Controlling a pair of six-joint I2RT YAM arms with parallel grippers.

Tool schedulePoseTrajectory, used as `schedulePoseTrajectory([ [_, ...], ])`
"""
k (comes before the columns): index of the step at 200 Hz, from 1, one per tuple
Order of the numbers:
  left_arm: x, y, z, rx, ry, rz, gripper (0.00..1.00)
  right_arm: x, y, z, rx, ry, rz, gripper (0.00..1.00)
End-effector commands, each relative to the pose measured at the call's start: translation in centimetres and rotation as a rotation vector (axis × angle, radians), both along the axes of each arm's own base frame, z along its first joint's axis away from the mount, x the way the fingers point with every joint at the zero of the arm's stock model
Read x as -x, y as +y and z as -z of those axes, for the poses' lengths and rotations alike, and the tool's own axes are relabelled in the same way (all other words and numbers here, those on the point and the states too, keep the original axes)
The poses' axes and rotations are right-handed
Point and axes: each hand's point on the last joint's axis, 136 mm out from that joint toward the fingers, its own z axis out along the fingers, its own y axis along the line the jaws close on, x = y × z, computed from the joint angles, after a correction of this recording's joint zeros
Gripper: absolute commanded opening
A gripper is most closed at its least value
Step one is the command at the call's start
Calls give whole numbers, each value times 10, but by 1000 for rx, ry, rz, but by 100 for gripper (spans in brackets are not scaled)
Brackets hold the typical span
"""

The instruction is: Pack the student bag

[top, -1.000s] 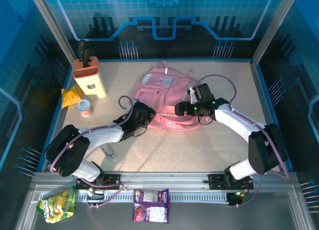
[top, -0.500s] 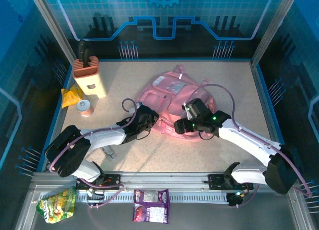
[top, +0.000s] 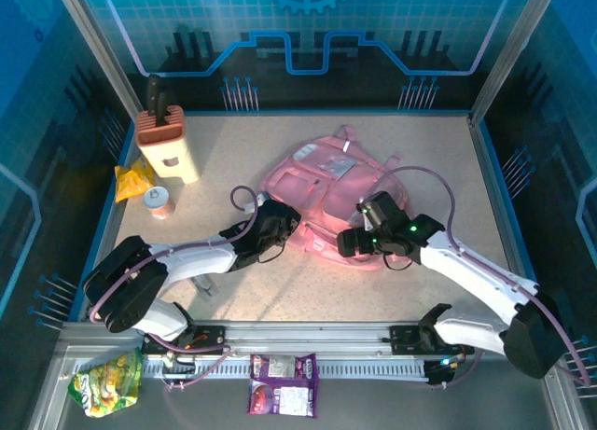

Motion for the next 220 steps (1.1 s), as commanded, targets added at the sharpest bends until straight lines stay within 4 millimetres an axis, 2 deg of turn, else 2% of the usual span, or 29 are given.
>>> schedulePoseTrajectory([
  [1,-7,-9,-28,75,-59,13,0,21,-12,-11,-11,14,13,96],
  [20,-8,-7,-28,71,-61,4,0,37,-16,-14,-11,39,10,96],
  [32,-10,-9,-31,67,-65,13,0,45,-9,-16,-29,54,-10,93],
  [42,-11,-11,-31,61,-61,22,0,49,2,-18,-50,53,-33,90],
  [55,-12,-14,-33,61,-73,31,0,50,27,-22,-115,51,-111,85],
  [64,-12,-14,-33,62,-74,31,0,46,42,-23,-152,57,-147,80],
  [84,-11,-15,-32,72,-64,33,0,36,61,-20,-165,88,-180,72],
  [121,-8,-10,-35,55,-69,29,0,-1,69,-1,-162,67,-168,58],
  [125,-7,-9,-36,52,-73,31,0,-10,74,-11,-180,44,-172,57],
  [135,-3,-10,-32,36,-63,35,0,-19,80,-13,-176,27,-192,54],
  [157,4,-15,-28,77,-60,30,0,-44,83,-7,-128,23,-214,52],
  [183,11,-23,-27,119,-55,31,0,-78,83,-17,-140,-23,-230,51],
  [207,14,-41,-36,168,-68,53,0,-97,79,-28,-54,-106,-256,53],
  [220,16,-49,-38,202,-63,61,0,-98,74,-32,-33,-105,-248,55],
])
